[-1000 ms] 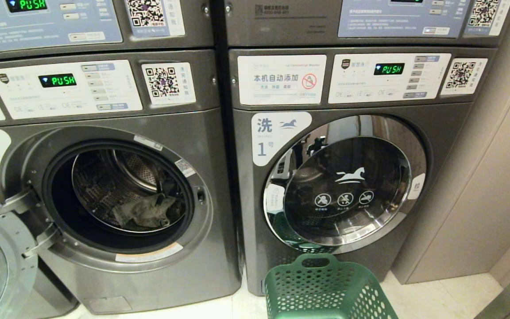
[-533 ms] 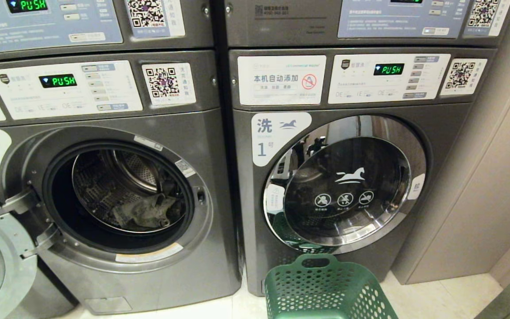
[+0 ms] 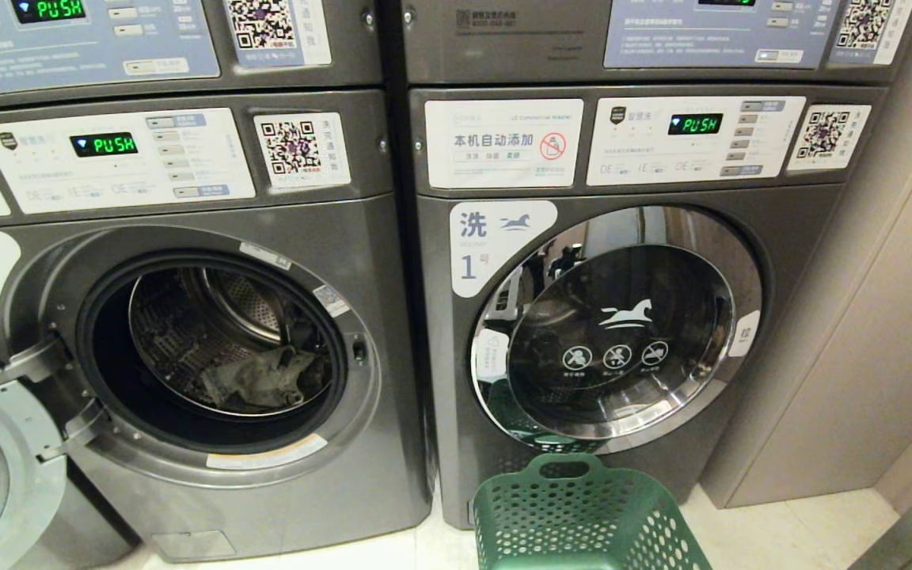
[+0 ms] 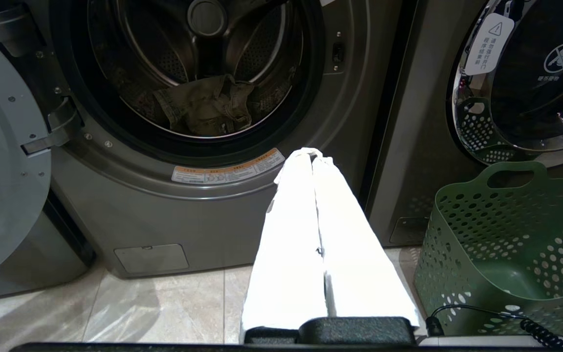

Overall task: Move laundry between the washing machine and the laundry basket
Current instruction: Pick a cloth and place it into the basket

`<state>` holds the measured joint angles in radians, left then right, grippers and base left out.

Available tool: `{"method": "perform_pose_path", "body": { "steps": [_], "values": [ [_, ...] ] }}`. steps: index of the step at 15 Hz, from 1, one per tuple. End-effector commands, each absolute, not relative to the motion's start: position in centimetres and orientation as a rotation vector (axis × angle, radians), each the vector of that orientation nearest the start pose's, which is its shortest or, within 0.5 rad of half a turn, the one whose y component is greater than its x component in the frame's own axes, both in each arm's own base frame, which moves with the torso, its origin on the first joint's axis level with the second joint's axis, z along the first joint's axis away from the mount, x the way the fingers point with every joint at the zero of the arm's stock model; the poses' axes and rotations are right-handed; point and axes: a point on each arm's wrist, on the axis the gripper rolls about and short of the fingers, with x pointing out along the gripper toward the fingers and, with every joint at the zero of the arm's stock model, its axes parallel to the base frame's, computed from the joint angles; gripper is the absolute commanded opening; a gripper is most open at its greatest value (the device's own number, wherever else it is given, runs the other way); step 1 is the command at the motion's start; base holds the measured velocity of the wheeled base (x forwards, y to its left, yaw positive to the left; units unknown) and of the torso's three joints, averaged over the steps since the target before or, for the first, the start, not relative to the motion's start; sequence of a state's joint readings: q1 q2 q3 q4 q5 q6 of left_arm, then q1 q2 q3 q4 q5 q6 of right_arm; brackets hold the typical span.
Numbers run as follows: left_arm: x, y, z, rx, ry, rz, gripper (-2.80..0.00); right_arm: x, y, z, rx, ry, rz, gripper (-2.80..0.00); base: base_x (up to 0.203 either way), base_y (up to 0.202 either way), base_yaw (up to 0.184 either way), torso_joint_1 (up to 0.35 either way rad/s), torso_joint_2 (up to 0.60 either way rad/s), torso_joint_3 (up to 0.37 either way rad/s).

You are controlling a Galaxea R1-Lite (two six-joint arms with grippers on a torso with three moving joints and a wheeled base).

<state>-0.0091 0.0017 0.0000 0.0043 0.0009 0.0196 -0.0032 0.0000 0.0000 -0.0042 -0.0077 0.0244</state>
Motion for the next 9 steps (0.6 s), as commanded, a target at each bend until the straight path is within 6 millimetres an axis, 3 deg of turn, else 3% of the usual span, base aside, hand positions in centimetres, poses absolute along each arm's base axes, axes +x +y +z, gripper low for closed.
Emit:
{"method": "perform_pose_path", "body": {
  "steps": [1,5,9],
  "values": [
    [-2.27,0.02,7.5,0.019,0.006,-0.009,-2.8,-2.27,-0.01,7.6,0.025,-0.003,-0.011,-2.8,0.0,0.0,0.0,0.0,0.0,0.0],
    [-2.27,0.02,7.5,0.022,0.006,-0.009,-2.8,-2.27,-0.01,7.6,0.025,-0.003,-0.011,-2.8,0.002,0.047,-0.003,0.0,0.0,0.0],
    [-2.27,0.02,7.5,0.023,0.006,-0.011,-2.8,-2.27,-0.01,7.6,0.023,-0.003,-0.009,-2.8,0.0,0.194,0.0,-0.001,0.0,0.003]
  ]
}}
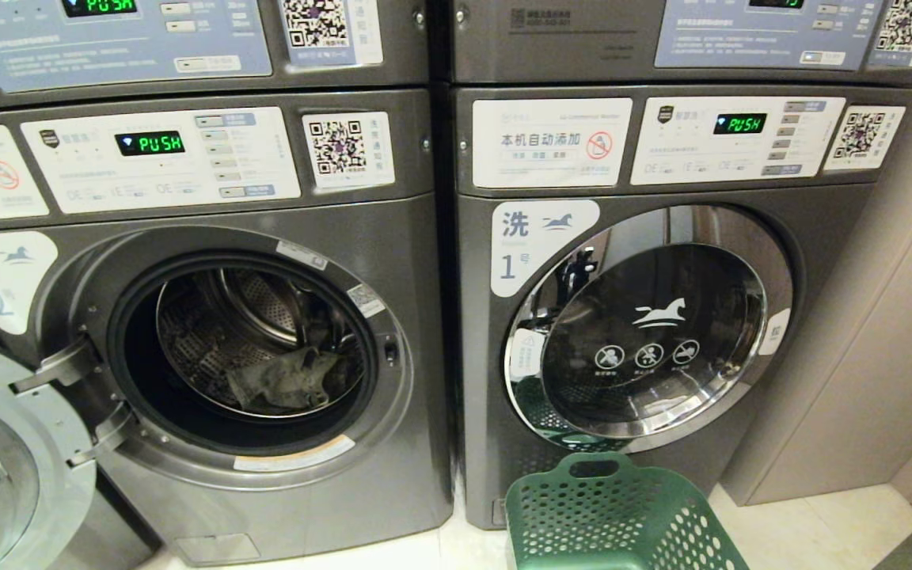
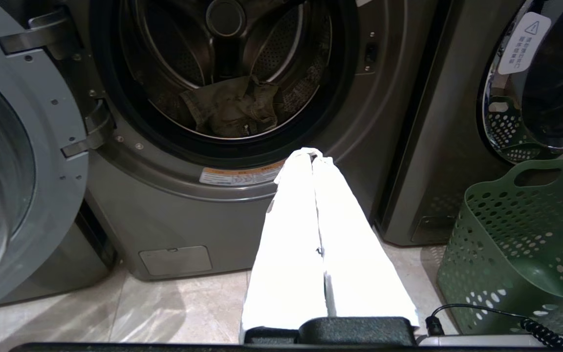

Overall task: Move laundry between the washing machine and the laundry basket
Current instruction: Pick a cloth and place it into the basket

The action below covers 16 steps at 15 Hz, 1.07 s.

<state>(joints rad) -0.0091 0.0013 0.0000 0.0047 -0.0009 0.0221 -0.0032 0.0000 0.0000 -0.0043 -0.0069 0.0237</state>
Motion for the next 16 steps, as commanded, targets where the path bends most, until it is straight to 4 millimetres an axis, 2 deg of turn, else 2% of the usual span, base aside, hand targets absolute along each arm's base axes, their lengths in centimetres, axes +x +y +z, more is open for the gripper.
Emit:
{"method": "perform_pose_path", "body": {
  "steps": [1,16],
  "values": [
    [-2.27,0.02,7.5,0.023,0.006,-0.011,-2.8,-2.27,-0.01,7.6,0.014,-0.003,-0.009,-2.8,0.0,0.194,-0.002,0.002,0.0,0.002],
    [-2.27,0.02,7.55,0.02,0.001,-0.009,-2.8,-2.27,-0.01,7.6,0.012,-0.003,-0.009,-2.8,0.0,0.196,-0.002,0.002,0.0,0.002]
  ]
}}
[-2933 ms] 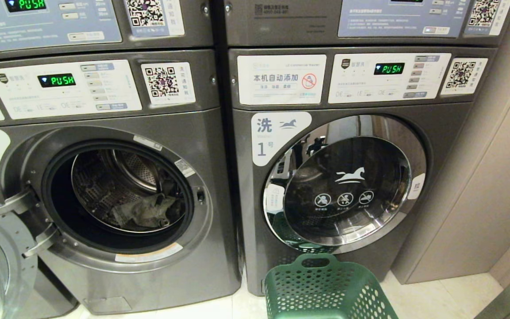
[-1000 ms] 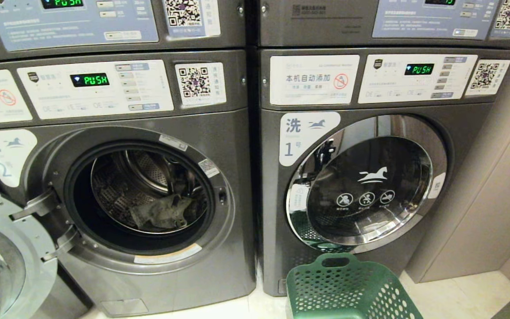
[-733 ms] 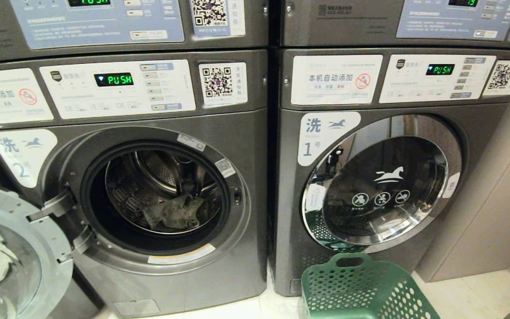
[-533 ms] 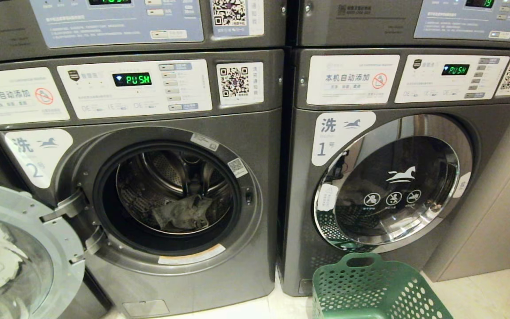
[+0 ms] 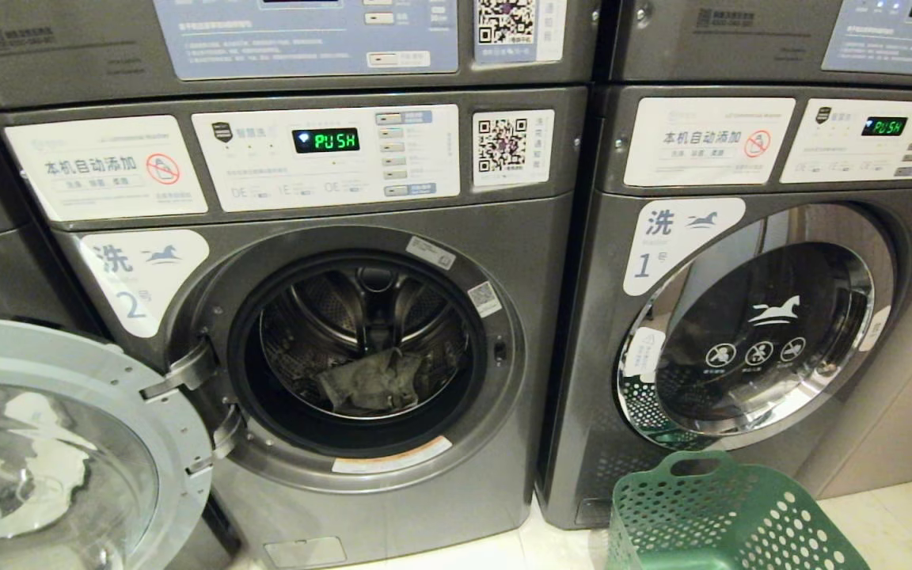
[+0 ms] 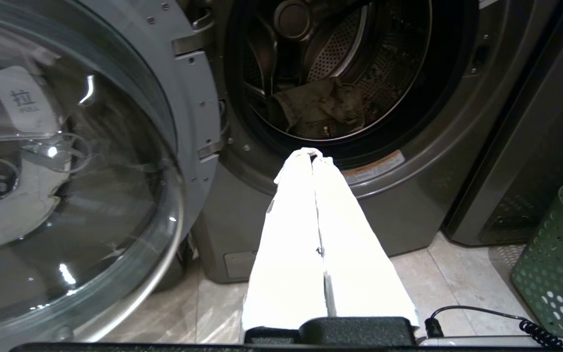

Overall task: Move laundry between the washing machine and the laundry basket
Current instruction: Pick a cloth and place it into the basket

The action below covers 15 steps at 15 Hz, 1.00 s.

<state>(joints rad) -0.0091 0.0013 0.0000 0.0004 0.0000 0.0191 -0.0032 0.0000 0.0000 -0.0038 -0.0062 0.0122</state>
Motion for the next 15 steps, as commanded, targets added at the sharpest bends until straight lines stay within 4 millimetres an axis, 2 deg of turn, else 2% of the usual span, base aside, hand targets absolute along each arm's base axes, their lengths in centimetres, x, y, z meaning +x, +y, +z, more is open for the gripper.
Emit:
{"method": "perform_pose_path", "body": {
  "steps": [1,9,15],
  "values": [
    [-2.27,0.02,7.55,0.018,0.001,-0.009,-2.8,-2.27,-0.01,7.6,0.011,-0.003,-0.009,-2.8,0.0,0.194,-0.004,0.005,0.0,0.002],
    [-2.27,0.02,7.55,0.018,0.001,-0.009,-2.8,-2.27,0.0,7.6,0.009,-0.003,-0.008,-2.8,0.0,0.184,-0.002,0.002,0.0,0.003],
    [-2.27,0.02,7.54,0.02,0.003,-0.009,-2.8,-2.27,0.0,7.6,0.009,-0.003,-0.008,-2.8,0.0,0.01,0.0,0.0,0.0,0.0]
  ]
}}
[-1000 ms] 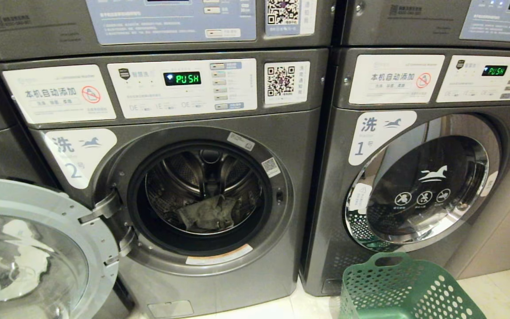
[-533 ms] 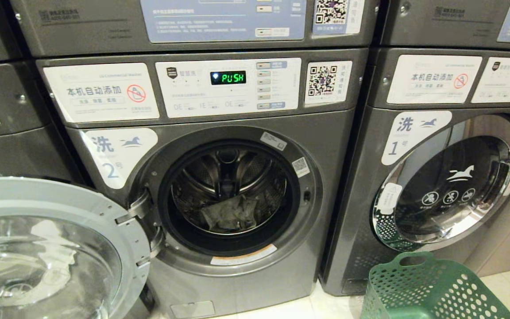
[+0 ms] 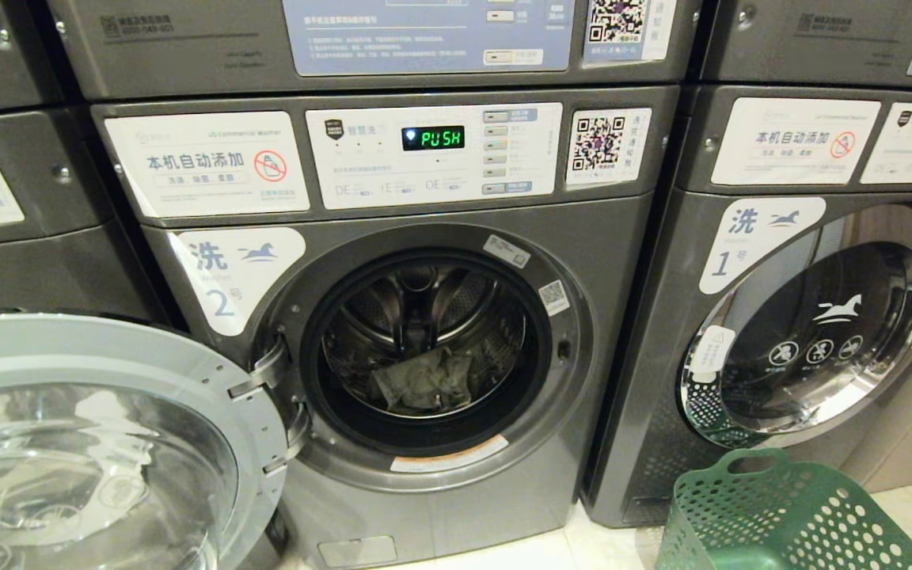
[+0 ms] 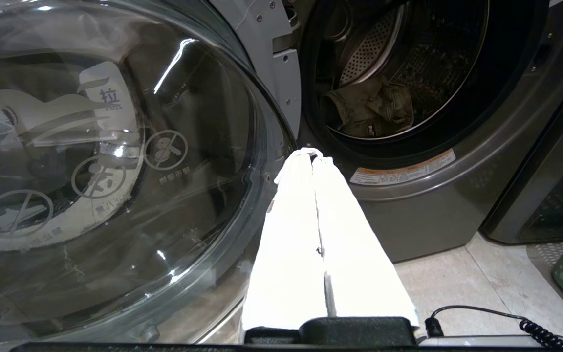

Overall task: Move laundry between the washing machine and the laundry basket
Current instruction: Pick a cloth and place it into the basket

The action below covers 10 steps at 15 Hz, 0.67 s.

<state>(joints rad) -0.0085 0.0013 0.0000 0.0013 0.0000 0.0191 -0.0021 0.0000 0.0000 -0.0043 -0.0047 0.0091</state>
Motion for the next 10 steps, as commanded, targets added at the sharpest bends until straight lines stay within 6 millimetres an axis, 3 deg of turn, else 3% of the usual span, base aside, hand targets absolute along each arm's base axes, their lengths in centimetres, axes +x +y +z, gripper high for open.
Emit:
{"method": "perform_pose_path", "body": {
  "steps": [1,10],
  "values": [
    [-2.27,0.02,7.55,0.018,0.001,-0.009,-2.8,-2.27,0.0,7.6,0.009,-0.003,-0.008,-2.8,0.0,0.0,0.0,0.0,0.0,0.0],
    [-2.27,0.02,7.54,0.017,0.003,-0.009,-2.8,-2.27,-0.01,7.6,0.018,-0.003,-0.009,-2.8,0.0,0.0,0.0,0.0,0.0,0.0]
  ]
}}
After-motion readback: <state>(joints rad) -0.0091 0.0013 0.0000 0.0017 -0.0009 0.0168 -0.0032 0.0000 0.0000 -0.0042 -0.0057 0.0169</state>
